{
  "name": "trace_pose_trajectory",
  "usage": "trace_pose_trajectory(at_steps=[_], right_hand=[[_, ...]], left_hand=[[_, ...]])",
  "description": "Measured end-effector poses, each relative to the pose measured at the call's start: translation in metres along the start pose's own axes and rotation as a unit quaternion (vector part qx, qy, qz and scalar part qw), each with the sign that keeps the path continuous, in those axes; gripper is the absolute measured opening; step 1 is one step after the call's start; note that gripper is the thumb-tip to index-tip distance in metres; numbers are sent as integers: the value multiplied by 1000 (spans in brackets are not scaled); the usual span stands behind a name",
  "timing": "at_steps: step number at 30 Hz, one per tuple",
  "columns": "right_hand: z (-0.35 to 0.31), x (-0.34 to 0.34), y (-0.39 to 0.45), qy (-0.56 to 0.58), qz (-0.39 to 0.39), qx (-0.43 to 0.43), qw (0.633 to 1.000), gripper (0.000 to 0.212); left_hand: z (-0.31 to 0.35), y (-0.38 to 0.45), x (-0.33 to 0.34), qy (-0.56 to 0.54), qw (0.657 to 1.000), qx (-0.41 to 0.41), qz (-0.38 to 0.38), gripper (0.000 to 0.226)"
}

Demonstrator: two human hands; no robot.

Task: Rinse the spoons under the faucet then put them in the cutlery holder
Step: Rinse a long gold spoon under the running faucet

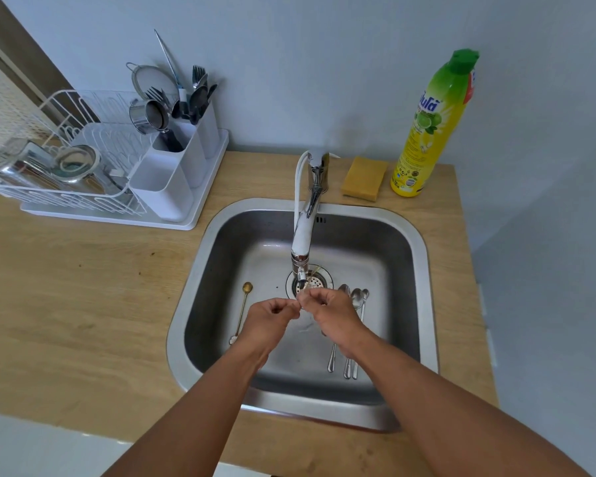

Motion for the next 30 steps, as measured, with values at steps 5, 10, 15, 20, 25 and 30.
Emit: trace_pose_trajectory(at_steps=[5, 10, 15, 20, 25, 30], right_hand=[[6, -7, -3, -5, 1, 29, 1000, 13], [11, -13, -7, -17, 12, 54, 998, 10], [16, -31, -9, -49, 76, 69, 994, 16], [23, -75, -13, -161, 227, 103, 955, 37], [32, -97, -16, -194, 281, 148, 928, 22], [40, -100, -18, -220, 291, 186, 912, 14]], left_hand=[[1, -9, 9, 22, 1000, 5, -22, 13], [-6, -22, 20, 36, 995, -27, -86, 19], [-21, -29, 23, 64, 986, -71, -136, 18], [-25, -7, -21, 258, 965, -23, -37, 13], [-8, 12, -62, 391, 919, 8, 46, 24], [-3, 27, -73, 450, 892, 4, 38, 16]])
Point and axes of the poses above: each hand's wrist, its own y-axis towards the middle knuckle, its own x-axis out of the palm, z = x × y, the point moved 9 cm from there along y, towards the middle knuckle, and after that the axes turned 14 degrees about x, right-handed, at the moved point
